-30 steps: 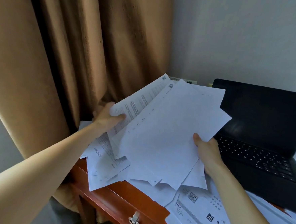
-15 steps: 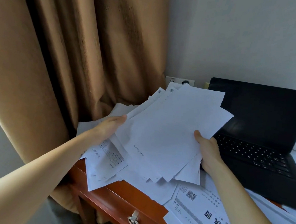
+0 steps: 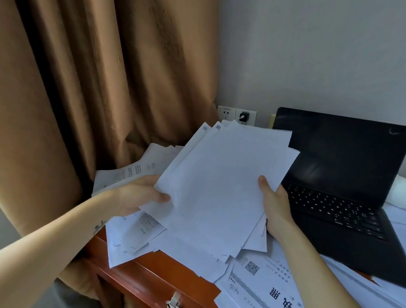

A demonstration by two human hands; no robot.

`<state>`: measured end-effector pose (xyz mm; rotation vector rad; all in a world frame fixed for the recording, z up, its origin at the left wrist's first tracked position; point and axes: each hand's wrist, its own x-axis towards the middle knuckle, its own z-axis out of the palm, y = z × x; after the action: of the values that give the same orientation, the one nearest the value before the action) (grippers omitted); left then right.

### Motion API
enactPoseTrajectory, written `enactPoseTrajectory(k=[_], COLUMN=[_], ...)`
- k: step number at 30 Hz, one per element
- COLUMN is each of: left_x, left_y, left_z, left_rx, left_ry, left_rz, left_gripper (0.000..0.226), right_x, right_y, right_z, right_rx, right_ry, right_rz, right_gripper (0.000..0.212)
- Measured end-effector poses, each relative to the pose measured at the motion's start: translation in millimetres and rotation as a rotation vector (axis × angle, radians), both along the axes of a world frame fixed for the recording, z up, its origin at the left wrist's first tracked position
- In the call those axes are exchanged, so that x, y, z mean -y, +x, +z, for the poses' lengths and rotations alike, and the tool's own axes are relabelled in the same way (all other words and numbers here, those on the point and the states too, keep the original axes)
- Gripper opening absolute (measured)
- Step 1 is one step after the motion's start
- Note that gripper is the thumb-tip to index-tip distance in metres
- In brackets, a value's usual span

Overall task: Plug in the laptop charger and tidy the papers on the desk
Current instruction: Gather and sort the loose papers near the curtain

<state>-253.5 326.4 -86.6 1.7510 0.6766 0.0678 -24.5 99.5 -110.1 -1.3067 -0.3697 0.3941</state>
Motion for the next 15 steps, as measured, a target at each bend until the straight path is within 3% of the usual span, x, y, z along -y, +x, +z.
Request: enactPoseTrajectory(k=[8, 12, 15], left_x=[7.2, 10.9, 18.5], left_y=[6.3, 14.3, 20.7], left_z=[-17.3, 1.1, 8.4], left_rx=[0.085, 0.105, 0.081], left_ry=[-0.109, -0.197, -0.126], left_rz=[0.17, 0.198, 0.217], left_gripper=[0.059, 0.049, 0.055], right_x=[-2.4, -1.5, -0.1], right_y=[-3.0, -5.5, -6.1], right_z=[-5.0, -0.2, 5.6], right_rx=[0.165, 0.174, 0.129], right_ry=[-0.279, -0.227, -0.128], right_rz=[0.241, 0.195, 0.123], right_gripper=[0.045, 0.051, 0.047])
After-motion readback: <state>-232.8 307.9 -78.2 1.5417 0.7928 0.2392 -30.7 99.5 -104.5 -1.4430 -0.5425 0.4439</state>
